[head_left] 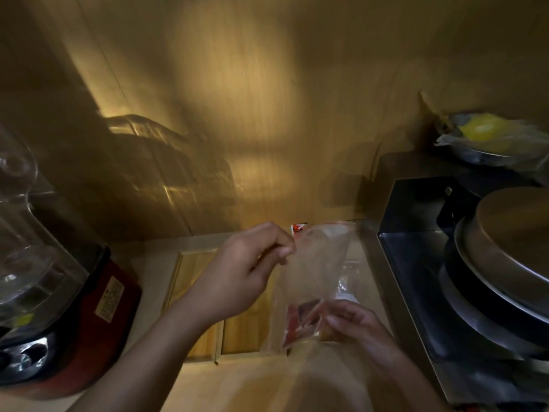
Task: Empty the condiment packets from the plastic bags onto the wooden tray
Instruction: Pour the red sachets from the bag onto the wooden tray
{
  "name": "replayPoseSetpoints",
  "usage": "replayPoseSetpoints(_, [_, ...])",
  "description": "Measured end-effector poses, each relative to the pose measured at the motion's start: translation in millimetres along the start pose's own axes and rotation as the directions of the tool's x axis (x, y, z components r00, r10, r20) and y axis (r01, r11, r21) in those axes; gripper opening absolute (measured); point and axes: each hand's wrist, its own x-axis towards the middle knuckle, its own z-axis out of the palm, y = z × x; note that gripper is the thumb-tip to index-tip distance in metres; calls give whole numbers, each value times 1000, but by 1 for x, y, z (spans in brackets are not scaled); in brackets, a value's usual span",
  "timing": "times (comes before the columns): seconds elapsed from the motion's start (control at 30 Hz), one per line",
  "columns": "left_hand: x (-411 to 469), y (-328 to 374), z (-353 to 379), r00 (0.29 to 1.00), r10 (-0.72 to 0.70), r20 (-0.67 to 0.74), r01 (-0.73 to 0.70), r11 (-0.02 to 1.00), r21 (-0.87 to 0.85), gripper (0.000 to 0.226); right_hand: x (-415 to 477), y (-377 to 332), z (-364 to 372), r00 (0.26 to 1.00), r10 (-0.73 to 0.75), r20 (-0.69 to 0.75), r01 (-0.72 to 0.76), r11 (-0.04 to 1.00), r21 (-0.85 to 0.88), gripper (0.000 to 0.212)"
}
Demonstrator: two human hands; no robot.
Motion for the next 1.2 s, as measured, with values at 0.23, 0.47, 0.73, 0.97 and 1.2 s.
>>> replayPoseSetpoints(0.23, [-1,-2,-9,974,-186,-129,152,960,-236,23,3,17,6,999,45,16,-45,997,61,43])
replayPoseSetpoints(0.47, [-10,-26,-15,902,-393,-177,323,889,-325,14,10,27,10,996,43,-83,-27,982,185,54])
replayPoseSetpoints(0.73, [-39,-80,-17,679,-707,-197,554,670,-494,18,26,29,21,978,182,-103,-183,983,2,14])
replayPoseSetpoints(0.97, [-69,-134,-38,498,-826,-264,685,561,-464,20,70,48,74,924,369,-99,-382,898,-218,17])
replayPoseSetpoints(1.2, [-66,-212,-56,487,-840,-238,756,542,-367,27,111,69,138,827,546,-130,-561,796,-227,16])
